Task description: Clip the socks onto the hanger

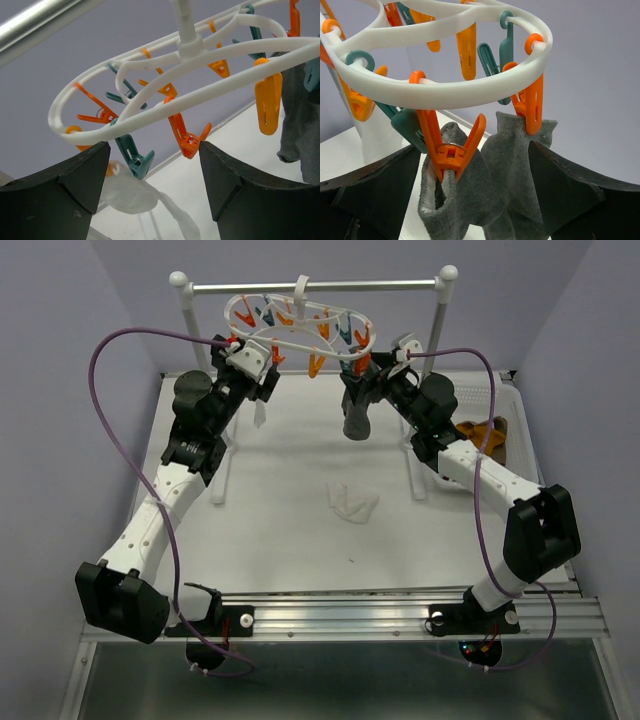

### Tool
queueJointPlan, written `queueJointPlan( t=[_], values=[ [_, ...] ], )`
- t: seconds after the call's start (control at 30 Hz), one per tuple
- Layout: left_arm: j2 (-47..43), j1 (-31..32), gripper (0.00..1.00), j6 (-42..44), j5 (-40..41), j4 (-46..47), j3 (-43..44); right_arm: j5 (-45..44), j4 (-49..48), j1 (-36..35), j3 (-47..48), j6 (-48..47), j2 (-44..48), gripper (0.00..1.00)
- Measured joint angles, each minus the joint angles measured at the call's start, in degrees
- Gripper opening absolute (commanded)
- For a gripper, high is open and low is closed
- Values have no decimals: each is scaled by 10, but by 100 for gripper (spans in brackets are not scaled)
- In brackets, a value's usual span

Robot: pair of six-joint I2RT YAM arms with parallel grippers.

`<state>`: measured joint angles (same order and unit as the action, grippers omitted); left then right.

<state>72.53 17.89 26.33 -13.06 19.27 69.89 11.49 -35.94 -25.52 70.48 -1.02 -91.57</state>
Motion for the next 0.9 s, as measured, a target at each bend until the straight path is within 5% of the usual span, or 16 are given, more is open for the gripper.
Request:
queueJointPlan(
  t=[0.47, 0.7, 0.9],
  values=[
    [-5, 0, 70, 6, 7, 21, 0, 12, 6, 3, 0, 5, 0, 91],
    [-13, 0, 94, -18, -27, 12, -16, 17, 32, 4, 0, -3, 0, 95],
    [-124, 0, 99, -111, -50, 11, -122, 108, 143, 4, -8, -83, 41, 100]
  ],
)
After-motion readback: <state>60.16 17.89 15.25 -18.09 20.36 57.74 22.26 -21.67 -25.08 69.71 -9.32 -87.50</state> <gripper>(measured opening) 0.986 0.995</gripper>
